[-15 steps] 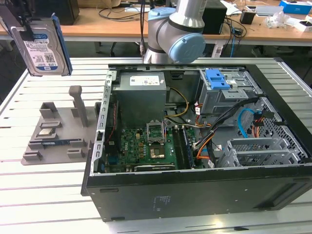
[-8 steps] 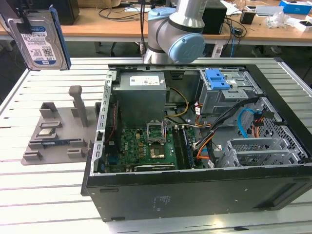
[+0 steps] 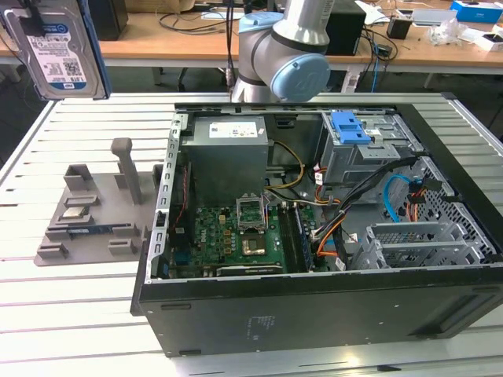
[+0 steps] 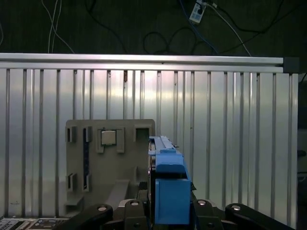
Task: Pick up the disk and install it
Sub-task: 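Pick up the disk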
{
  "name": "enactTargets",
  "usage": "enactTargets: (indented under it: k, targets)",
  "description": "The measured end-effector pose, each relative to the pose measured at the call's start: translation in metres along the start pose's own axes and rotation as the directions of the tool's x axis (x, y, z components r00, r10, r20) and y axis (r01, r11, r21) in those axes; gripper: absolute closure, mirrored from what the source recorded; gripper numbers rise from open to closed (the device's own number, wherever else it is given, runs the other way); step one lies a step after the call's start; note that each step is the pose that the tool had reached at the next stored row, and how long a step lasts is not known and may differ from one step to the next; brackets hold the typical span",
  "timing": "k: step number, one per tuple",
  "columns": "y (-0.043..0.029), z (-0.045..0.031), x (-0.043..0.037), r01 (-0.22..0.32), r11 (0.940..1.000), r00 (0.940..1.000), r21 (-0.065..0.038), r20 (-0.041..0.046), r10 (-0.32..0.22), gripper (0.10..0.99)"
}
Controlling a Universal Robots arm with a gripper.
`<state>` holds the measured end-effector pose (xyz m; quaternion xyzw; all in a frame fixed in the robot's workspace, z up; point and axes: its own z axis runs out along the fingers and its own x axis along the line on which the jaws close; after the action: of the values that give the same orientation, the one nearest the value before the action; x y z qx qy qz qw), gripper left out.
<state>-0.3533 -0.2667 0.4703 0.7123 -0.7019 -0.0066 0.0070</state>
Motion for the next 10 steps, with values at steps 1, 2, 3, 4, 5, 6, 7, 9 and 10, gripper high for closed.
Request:
enactTargets:
  k: [1,2,3,4,5,6,7,9,10]
  targets:
    - [0.0000,-0.0021,-0.0004,0.000,1.0000,1.0000,0.000,0.0000,0.000,0.722]
    - [0.0001,-0.0043,-0.0007,0.000,1.0000,1.0000,0.000,0.0000,0.000,0.722]
    - [0.0002,-0.0068,-0.0011,0.000,1.0000,1.0000,0.000,0.0000,0.000,0.722]
    - [0.0002,-0.0091,-0.0015,0.000,1.0000,1.0000,0.000,0.0000,0.000,0.722]
    - [0.0002,-0.0116,-0.0018,0.000,1.0000,1.0000,0.000,0.0000,0.000,0.722]
    - [0.0002,-0.0139,-0.0021,0.000,1.0000,1.0000,0.000,0.0000,0.000,0.722]
    - [0.0003,-0.0171,-0.0026,0.000,1.0000,1.0000,0.000,0.0000,0.000,0.722]
    - [0.0004,-0.0232,-0.0036,0.000,1.0000,1.0000,0.000,0.0000,0.000,0.722]
    - [0.0005,-0.0282,-0.0043,0.000,1.0000,1.0000,0.000,0.0000,0.000,0.722]
